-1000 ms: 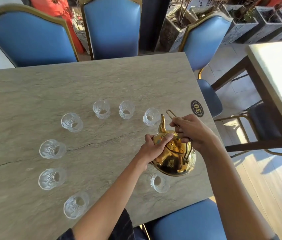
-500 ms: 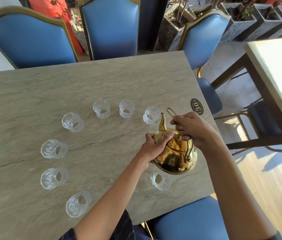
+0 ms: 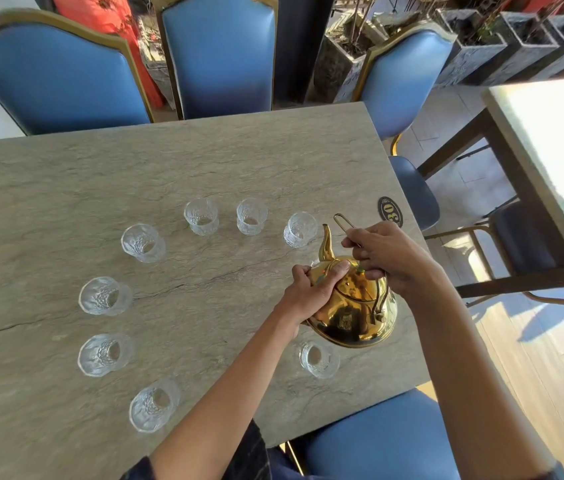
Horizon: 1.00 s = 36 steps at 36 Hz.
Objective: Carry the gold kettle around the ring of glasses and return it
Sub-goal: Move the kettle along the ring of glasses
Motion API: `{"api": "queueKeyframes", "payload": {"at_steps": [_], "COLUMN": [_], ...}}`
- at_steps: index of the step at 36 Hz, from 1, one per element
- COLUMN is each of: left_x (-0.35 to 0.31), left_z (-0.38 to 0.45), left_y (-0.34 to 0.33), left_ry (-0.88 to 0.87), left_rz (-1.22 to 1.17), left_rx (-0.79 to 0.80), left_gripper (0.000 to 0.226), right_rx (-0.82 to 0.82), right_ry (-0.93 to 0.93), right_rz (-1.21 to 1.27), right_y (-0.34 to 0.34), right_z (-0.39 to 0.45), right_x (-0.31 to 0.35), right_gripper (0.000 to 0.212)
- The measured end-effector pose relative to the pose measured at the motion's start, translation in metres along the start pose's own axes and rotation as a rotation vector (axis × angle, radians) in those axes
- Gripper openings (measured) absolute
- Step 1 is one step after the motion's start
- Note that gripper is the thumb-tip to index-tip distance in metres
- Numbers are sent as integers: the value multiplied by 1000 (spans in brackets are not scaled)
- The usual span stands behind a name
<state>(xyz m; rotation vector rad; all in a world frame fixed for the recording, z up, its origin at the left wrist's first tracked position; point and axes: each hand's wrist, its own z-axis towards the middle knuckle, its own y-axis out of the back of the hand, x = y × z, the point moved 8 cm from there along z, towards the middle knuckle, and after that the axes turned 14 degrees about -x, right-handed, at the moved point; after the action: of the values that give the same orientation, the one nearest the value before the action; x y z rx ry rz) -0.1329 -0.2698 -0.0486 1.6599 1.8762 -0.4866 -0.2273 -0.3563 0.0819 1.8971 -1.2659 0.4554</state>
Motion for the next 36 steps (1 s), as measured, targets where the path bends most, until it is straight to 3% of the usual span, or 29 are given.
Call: {"api": "queueKeyframes", "payload": {"at_steps": [36], "left_x": [-1], "left_z": [1], "left_y": [-5], "left_ry": [15], "left_rz": [-10], "left_rx": [18], "left_gripper": [93], "right_rx": [6], "right_ry": [19], "right_rz": [-23], "right_y": [2], "right_z": [1], "right_x": [3], "right_gripper": [23]}}
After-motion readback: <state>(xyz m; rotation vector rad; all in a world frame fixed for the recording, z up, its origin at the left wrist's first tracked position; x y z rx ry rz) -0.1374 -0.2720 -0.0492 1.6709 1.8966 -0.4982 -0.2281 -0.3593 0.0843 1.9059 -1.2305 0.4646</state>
